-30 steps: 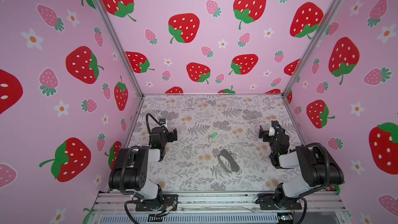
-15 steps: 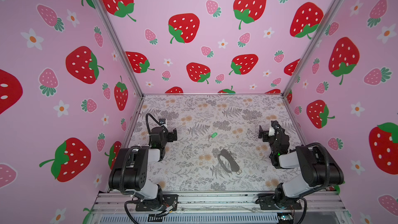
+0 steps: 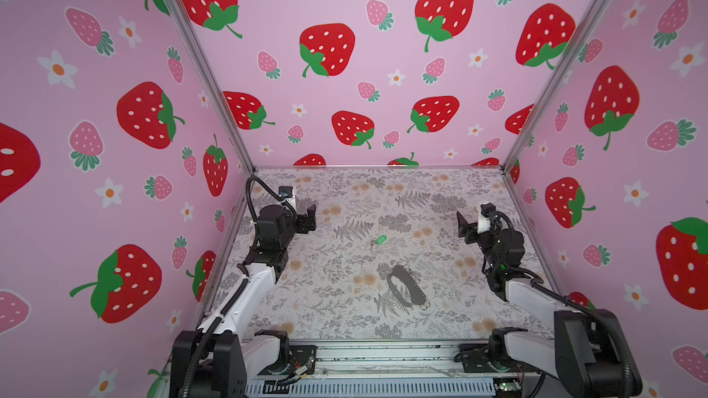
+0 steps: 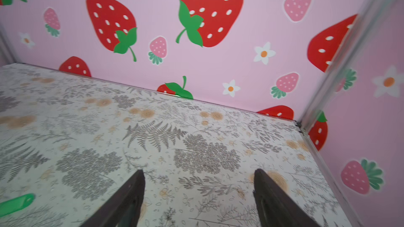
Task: Put the keys on the keyring
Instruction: 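Reach both grippers toward the silver keyring plate on the table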
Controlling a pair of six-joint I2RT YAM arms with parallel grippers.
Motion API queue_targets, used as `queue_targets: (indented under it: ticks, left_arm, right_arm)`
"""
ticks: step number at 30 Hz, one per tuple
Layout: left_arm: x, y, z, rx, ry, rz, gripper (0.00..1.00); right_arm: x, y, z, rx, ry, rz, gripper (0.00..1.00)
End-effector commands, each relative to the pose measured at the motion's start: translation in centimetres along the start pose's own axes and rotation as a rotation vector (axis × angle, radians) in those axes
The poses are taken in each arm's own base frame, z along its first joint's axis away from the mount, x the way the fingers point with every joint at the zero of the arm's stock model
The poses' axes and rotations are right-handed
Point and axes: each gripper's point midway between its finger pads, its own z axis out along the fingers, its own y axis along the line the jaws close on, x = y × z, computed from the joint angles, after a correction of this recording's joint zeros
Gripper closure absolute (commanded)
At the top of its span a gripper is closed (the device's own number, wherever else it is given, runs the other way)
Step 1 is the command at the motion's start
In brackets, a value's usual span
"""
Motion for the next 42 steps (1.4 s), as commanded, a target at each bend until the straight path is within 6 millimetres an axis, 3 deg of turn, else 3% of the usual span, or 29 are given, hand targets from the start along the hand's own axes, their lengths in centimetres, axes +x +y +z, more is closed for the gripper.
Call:
queue_targets:
  ticks: [1, 6, 11, 16, 22, 28, 37, 42]
  left_arm:
    - [3.3, -3.9, -1.4, 0.100, 0.156, 0.077, 0.13]
    - [4.5, -8.7, -2.6, 0.219, 0.223, 0.152, 0.27]
    - [5.6, -10.9, -2.3, 0.284, 0.271, 0.142, 0.35]
    - [6.5, -12.5, -1.2, 0.353, 0.307, 0.089, 0.44]
    - [7.4, -15.1, 0.2, 0.437, 0.397, 0.000, 0.50]
    - [9.6, -20.2, 1.5, 0.564, 0.561, -0.064, 0.54]
    - [11.2, -25.4, 3.5, 0.565, 0.853, -0.309, 0.58]
    - [13.9, -27.6, 4.0, 0.564, 0.968, -0.461, 0.61]
  right_arm:
    - [0.7, 5.8, 0.0, -0.225, 0.092, -0.075, 0.25]
    - [2.5, 12.8, -0.6, -0.449, 0.194, -0.249, 0.37]
    - [4.2, 16.7, -1.5, -0.610, 0.397, -0.129, 0.54]
    - [6.4, 18.7, -3.5, -0.645, 0.496, -0.099, 0.58]
    - [8.3, 19.6, -3.2, -0.646, 0.580, -0.085, 0.63]
    - [8.4, 20.0, -2.5, -0.604, 0.628, 0.066, 0.66]
    - [7.1, 16.9, -3.4, -0.428, 0.590, 0.142, 0.65]
    - [7.0, 16.5, -4.6, -0.425, 0.573, 0.154, 0.65]
